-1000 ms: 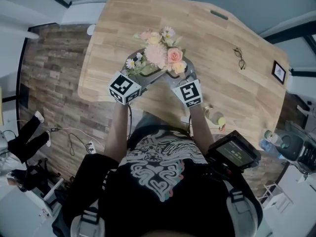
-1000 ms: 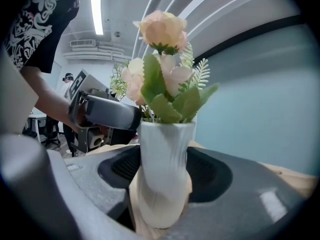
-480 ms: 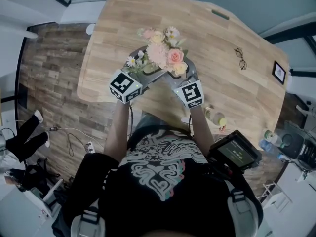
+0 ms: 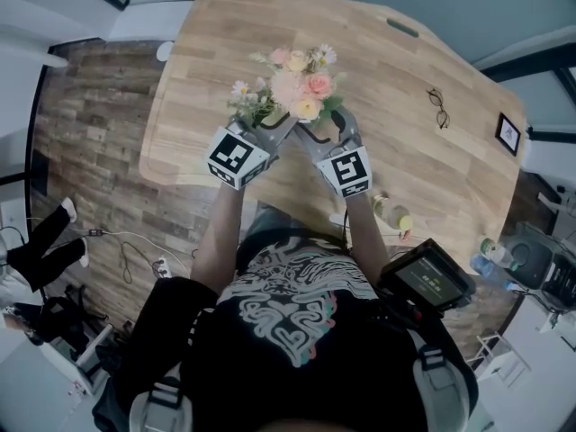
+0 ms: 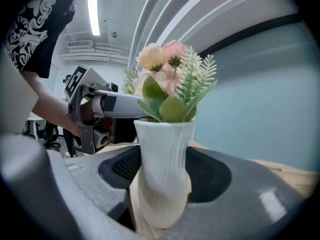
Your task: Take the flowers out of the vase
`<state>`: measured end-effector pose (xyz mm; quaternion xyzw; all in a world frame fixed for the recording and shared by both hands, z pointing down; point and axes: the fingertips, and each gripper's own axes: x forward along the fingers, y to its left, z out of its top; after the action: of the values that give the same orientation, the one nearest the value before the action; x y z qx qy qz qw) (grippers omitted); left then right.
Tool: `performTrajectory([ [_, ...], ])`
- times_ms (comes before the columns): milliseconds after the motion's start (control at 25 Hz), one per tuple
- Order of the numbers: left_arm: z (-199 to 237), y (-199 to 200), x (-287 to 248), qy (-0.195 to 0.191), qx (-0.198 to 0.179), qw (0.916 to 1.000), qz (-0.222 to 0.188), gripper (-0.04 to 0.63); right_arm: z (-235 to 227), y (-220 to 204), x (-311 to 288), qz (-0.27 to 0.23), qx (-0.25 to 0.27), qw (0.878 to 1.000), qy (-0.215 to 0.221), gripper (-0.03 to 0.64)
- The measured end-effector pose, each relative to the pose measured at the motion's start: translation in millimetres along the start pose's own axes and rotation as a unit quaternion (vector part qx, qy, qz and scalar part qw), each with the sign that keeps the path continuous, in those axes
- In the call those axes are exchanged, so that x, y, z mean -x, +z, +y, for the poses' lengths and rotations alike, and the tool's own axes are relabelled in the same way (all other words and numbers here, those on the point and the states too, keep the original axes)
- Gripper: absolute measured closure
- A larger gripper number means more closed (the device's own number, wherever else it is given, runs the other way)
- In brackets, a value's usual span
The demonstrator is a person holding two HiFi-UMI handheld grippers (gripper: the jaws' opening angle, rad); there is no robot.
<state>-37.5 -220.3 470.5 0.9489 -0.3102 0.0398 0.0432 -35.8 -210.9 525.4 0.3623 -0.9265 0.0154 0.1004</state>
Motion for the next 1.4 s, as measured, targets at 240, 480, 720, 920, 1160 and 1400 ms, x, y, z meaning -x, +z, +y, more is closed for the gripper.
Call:
performTrajectory([
  [240,-2,2,0,-0.001,-0.001,1.0000,0.002,0.535,-1,2,1,0.000,-0.001,1.000,-0.001,0.339],
  [480,-3,1,-1,0.002,0.015,0.9999,-0.004,0.541,-2,1,2,0.003,-0.003,1.000,-0.005,0.339],
  [720,-8,4,0,0.002,0.021,0.9998,-0.003,0.545,-2,0,4,0.003,-0.006,1.000,-0.006,0.339],
  [920,-9,11,-1,0.006,0.012,0.9999,-0.003,0.545,-4,-1,2,0.006,-0.007,1.000,-0.009,0.339],
  [1160,-14,17,0,0.010,-0.003,0.9999,0.006,0.546,-3,-4,5,0.009,-0.009,1.000,-0.009,0.339],
  [1400,-15,26,7,0.020,-0.013,0.9997,0.006,0.546,0,-2,6,0.009,-0.009,1.000,-0.009,0.339],
])
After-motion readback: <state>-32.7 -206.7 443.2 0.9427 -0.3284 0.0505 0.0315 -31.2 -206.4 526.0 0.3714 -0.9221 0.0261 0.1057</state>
